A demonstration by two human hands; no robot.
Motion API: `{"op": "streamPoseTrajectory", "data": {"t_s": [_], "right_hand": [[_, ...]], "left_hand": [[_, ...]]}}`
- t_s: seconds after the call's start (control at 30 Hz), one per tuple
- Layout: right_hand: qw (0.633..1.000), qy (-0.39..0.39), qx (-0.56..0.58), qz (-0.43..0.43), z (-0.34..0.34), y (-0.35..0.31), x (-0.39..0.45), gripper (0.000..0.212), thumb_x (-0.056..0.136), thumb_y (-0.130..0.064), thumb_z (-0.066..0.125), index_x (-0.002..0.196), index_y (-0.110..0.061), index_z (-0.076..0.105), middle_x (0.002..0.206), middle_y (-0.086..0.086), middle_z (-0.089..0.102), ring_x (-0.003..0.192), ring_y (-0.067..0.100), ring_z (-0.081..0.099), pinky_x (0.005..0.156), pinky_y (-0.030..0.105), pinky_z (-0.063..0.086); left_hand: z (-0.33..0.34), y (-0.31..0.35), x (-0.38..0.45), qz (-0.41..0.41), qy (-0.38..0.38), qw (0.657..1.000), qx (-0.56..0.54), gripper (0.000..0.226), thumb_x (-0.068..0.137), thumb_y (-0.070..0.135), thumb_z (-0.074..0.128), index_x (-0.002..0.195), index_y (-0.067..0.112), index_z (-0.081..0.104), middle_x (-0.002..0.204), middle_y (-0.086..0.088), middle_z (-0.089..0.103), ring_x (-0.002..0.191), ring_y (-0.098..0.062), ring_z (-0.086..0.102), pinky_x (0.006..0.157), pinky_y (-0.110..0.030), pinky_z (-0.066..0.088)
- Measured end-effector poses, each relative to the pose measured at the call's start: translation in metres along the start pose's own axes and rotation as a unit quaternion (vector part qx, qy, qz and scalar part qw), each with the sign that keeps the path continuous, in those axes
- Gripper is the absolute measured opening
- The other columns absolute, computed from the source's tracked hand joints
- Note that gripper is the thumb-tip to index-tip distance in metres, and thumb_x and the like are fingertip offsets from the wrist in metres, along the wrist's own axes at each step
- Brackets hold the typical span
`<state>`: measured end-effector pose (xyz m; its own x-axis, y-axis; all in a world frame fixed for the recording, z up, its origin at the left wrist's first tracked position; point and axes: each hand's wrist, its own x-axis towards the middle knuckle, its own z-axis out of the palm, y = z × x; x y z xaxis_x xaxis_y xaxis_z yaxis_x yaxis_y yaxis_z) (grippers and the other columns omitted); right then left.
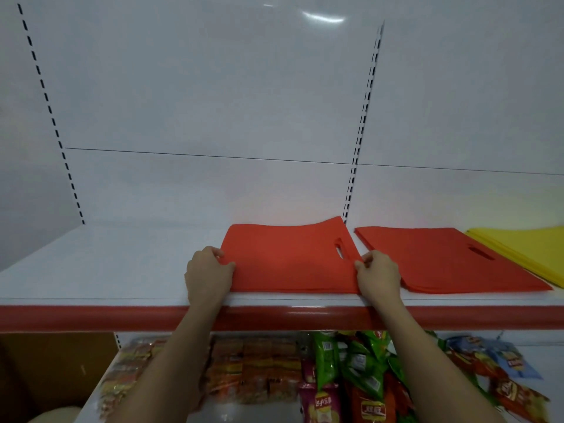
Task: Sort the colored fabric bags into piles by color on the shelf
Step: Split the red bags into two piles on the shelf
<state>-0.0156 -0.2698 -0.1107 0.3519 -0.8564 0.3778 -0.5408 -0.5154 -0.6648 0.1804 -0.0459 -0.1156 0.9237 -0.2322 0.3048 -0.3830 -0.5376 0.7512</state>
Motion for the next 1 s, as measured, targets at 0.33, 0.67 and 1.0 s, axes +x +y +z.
{"op": "streamPoseTrajectory", "data": {"t_s": [0.33,0.67,1.0], "right_hand": [[1.0,-0.025,0.016,-0.006,-0.008,-0.005,-0.005,0.006,0.094,-0.011,0.057,0.089,-0.012,0.054,0.093,0.005,0.059,0.083,0.019,0.051,0.072,0.029,0.038],[0.987,-0.081,0.127,-0.047,-0.044,-0.032,0.016,0.017,0.093,-0.002,0.049,0.109,-0.008,0.053,0.099,0.015,0.062,0.09,0.031,0.059,0.068,0.031,0.037],[0.949,-0.205,0.23,-0.062,-0.133,-0.019,0.069,0.02,0.093,-0.003,0.053,0.108,-0.015,0.058,0.079,0.003,0.06,0.053,0.014,0.053,0.049,0.027,0.051]], "left_hand": [[0.0,0.002,0.015,-0.052,-0.065,0.989,0.12,0.049,0.08,0.053,0.071,0.107,0.012,0.068,0.115,-0.014,0.062,0.114,-0.033,0.05,0.094,-0.04,0.042],[-0.034,0.056,0.007,0.015,-0.049,0.999,0.004,0.032,0.093,0.01,0.057,0.125,0.011,0.057,0.11,-0.014,0.065,0.107,-0.034,0.059,0.088,-0.037,0.045],[-0.034,0.144,-0.028,0.002,-0.096,0.985,-0.143,0.043,0.089,-0.013,0.046,0.127,0.0,0.062,0.092,-0.014,0.066,0.065,-0.015,0.054,0.058,-0.024,0.046]]}}
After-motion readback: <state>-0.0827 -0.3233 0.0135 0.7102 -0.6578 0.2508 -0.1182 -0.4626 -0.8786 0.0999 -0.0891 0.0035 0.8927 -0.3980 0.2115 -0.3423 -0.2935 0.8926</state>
